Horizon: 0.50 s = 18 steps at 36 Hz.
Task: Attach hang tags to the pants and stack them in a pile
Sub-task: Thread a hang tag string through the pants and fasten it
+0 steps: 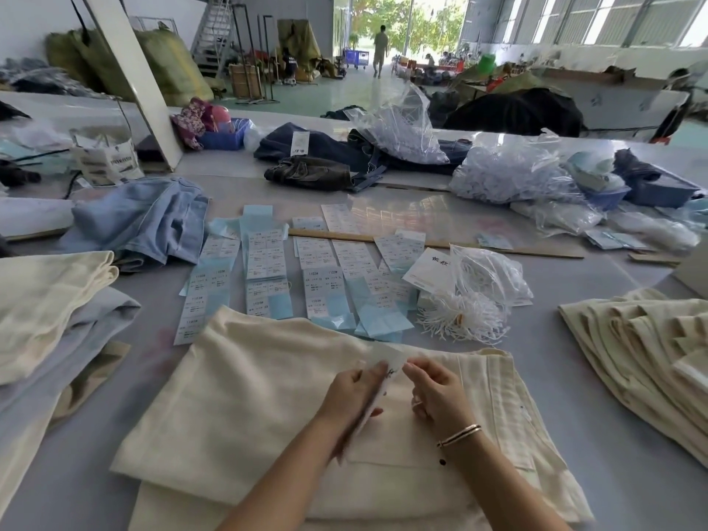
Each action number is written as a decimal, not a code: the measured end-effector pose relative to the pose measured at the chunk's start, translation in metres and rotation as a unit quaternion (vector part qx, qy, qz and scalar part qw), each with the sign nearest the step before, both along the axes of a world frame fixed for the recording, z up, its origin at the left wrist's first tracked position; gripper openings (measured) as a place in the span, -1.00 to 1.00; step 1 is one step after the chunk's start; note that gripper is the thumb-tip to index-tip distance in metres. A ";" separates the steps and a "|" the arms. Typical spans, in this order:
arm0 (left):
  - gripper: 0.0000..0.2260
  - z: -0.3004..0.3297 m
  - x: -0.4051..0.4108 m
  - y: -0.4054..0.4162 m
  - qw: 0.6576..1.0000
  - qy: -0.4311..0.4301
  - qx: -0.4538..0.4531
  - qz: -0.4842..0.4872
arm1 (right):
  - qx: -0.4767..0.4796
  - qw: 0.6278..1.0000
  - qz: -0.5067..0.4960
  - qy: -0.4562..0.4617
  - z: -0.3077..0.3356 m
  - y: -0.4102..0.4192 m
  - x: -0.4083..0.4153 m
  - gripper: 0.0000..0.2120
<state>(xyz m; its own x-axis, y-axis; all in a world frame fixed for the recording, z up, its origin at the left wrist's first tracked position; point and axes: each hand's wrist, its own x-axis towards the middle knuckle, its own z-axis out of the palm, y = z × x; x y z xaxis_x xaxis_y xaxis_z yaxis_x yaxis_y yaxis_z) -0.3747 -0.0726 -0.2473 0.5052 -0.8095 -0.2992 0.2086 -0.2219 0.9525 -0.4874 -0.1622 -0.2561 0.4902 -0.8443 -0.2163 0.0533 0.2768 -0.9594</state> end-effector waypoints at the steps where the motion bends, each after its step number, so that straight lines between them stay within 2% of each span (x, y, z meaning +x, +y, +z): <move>1: -0.69 -0.001 -0.001 0.000 1.000 -0.004 -0.002 0.004 | 0.000 1.000 -0.005 -0.007 -0.002 0.000 0.000 -0.75; 6: -0.64 -0.005 0.001 0.001 0.996 -0.084 0.017 -0.007 | -0.043 0.999 -0.002 -0.001 -0.006 0.003 -0.002 -0.74; 11: -0.63 -0.010 0.014 0.005 0.973 -0.225 0.044 -0.033 | -0.045 0.999 -0.002 0.000 -0.005 0.004 -0.003 -0.72; 18: -0.74 -0.007 0.017 0.008 0.958 -0.274 0.058 -0.054 | -0.069 0.997 0.034 0.000 -0.003 0.006 -0.005 -0.70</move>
<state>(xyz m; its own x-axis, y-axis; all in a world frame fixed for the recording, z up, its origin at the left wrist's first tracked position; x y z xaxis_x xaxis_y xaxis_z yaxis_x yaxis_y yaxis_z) -0.3575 -0.0651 -0.2548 0.5278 -0.8430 -0.1038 -0.3464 -0.3252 0.8799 -0.4921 -0.1559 -0.2593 0.5472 -0.8311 -0.0996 0.0397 0.1445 -0.9887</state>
